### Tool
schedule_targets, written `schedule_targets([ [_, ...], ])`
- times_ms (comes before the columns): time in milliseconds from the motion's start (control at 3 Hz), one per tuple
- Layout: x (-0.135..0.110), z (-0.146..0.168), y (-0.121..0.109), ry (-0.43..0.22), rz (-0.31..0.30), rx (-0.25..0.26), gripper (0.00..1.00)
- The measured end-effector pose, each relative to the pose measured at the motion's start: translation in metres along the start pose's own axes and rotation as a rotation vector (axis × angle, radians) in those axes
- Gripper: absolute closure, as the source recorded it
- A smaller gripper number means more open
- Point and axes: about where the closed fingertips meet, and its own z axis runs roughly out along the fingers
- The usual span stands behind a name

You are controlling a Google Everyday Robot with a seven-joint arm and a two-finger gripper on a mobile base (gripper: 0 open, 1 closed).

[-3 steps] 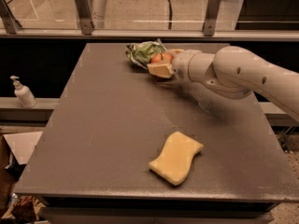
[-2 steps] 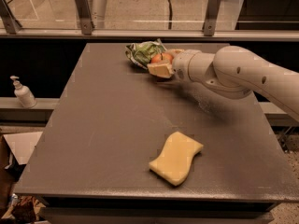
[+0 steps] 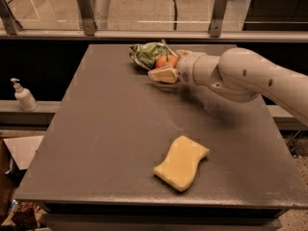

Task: Move apple near green jalapeno chip bag

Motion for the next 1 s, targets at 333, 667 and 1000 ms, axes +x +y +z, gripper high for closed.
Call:
schedule_targets([
  [333, 0.001, -0.001, -0.001, -0.019, 0.015, -0.001, 0.00],
  [667, -0.010, -0.018, -0.006, -0.053, 0.017, -0.010, 0.00],
  [1000, -0.014, -0.056, -0.009, -0.077, 0.018, -0.024, 0.00],
])
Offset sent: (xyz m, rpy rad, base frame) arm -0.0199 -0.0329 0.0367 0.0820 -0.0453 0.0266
